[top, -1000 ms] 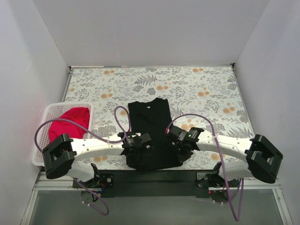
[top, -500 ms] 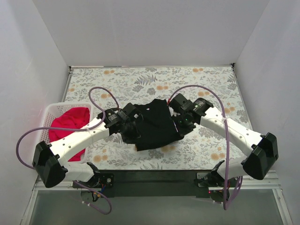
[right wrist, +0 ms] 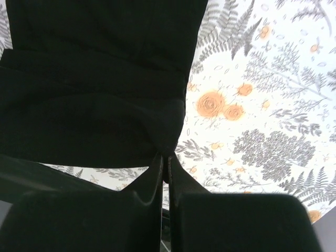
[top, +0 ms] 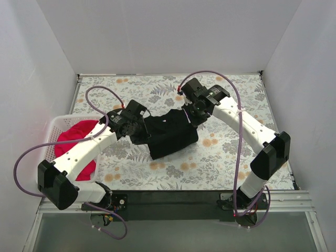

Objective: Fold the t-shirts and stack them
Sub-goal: Fold the tshirt

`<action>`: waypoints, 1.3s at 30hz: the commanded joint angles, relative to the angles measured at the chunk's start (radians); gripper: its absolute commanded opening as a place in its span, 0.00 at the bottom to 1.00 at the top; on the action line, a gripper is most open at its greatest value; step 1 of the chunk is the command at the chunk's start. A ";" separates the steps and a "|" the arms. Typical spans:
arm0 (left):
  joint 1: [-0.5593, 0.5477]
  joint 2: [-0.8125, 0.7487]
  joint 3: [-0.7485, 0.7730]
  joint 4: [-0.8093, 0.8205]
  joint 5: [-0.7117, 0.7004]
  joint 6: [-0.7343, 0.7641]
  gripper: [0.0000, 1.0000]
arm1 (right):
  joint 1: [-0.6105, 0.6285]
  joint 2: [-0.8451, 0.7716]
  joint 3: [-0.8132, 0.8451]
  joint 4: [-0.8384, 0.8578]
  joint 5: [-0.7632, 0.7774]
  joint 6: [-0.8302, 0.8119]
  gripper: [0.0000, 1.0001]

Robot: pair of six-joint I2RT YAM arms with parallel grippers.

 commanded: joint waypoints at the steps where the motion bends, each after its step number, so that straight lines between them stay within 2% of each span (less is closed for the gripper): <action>1: 0.046 0.019 0.042 0.030 -0.013 0.051 0.00 | -0.022 0.039 0.114 -0.008 0.034 -0.058 0.01; 6: 0.099 0.054 0.045 0.097 -0.020 0.090 0.00 | -0.039 0.147 0.220 0.005 0.046 -0.075 0.01; 12: 0.169 0.109 0.040 0.187 -0.045 0.117 0.00 | -0.063 0.245 0.260 0.088 0.036 -0.086 0.01; 22: 0.228 0.221 -0.012 0.415 -0.103 0.177 0.00 | -0.111 0.354 0.226 0.312 0.065 -0.095 0.01; 29: 0.244 0.295 -0.076 0.553 -0.175 0.144 0.00 | -0.132 0.395 0.177 0.470 0.062 -0.121 0.01; 39: 0.251 0.386 -0.112 0.603 -0.215 0.084 0.00 | -0.152 0.454 0.136 0.582 0.037 -0.132 0.01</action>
